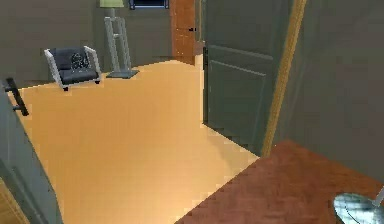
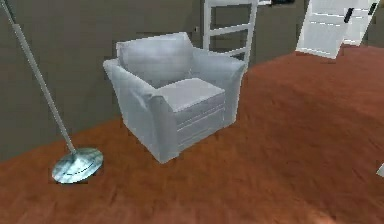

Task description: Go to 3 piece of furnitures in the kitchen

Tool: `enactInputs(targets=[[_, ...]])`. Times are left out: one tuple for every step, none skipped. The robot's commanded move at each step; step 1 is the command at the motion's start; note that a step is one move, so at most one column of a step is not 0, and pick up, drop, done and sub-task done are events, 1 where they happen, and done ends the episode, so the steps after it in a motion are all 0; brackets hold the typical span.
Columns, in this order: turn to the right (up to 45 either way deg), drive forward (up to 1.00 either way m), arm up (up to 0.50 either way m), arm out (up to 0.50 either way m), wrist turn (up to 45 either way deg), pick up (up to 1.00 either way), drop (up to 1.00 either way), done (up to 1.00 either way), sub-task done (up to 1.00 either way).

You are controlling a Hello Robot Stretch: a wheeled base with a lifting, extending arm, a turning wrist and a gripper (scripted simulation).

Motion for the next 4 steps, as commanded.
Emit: enactInputs(targets=[[0.0, 0.7, 0.0, 0.0, 0.0, 0.0, 0.0, 0.0, 0.0], [-21.0, 0.0, 0.0, 0.0, 0.0, 0.0, 0.0, 0.0, 0.0], [0.0, 1.0, 0.0, 0.0, 0.0, 0.0, 0.0, 0.0, 0.0], [-3.0, 0.0, 0.0, 0.0, 0.0, 0.0, 0.0, 0.0, 0.0]])
